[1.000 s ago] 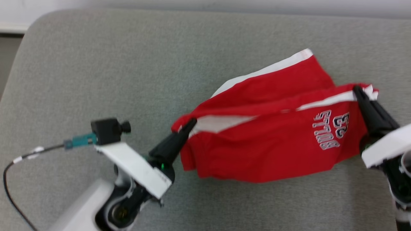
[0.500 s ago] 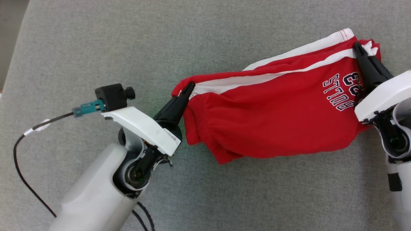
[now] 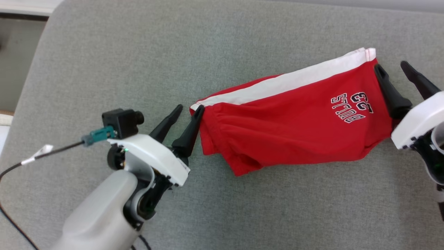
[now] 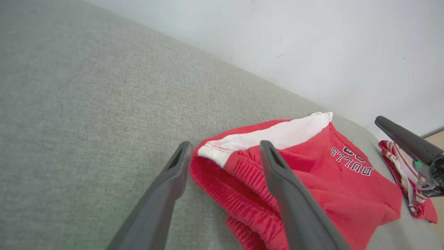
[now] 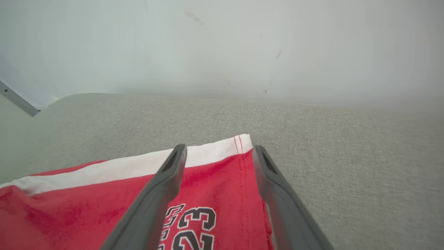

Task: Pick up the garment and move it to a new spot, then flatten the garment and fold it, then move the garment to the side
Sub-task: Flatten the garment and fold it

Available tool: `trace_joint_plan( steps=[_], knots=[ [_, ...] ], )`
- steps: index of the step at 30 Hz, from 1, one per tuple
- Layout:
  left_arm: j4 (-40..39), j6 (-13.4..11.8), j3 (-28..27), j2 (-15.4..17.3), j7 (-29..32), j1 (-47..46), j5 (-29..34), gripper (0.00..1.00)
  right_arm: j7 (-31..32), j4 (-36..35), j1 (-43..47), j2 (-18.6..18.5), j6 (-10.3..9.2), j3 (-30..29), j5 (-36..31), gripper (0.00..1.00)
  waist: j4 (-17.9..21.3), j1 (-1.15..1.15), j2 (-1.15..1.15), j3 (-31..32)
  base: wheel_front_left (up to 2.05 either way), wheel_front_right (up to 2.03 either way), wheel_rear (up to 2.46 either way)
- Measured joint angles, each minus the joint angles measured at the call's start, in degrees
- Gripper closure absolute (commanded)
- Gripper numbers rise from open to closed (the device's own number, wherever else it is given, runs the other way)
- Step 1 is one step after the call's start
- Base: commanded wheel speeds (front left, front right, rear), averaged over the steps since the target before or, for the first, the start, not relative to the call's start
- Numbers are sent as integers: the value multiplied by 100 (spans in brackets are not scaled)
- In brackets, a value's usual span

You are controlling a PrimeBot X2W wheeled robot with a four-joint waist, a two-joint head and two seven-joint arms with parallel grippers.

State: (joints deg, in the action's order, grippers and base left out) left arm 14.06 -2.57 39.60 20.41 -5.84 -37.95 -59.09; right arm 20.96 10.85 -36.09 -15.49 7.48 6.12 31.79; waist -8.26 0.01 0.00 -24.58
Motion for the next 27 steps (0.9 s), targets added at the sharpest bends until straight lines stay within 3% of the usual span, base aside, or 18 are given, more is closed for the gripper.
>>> trace_joint_plan(
  steps=[7,13,19,24,26,27],
  knots=[
    [-446,-658,204,394,-653,236,1131,0,662,-131,219,-497,-1,-148,-367,0,-8,-1,0,243,0,0,0],
    [-757,-945,3,322,-896,579,1785,0,1360,136,214,-519,-1,-282,-460,0,-242,-1,0,166,0,0,0],
    [-1070,-827,-660,-96,-923,1109,2346,0,1689,477,183,-543,-1,-286,-704,0,-535,0,0,63,0,0,0],
    [-1024,-480,-1057,-441,-923,1529,2733,0,2004,591,164,-580,-4,-293,-631,0,-724,-1,0,56,0,0,0],
    [-985,-354,-1185,-602,-924,1672,2861,0,2095,578,171,-597,-20,-233,-497,5,-770,-1,0,71,0,0,0],
    [-951,-287,-1255,-672,-924,1734,2929,0,2126,569,179,-592,-20,-196,-433,54,-786,-1,0,78,0,0,0]
  ],
)
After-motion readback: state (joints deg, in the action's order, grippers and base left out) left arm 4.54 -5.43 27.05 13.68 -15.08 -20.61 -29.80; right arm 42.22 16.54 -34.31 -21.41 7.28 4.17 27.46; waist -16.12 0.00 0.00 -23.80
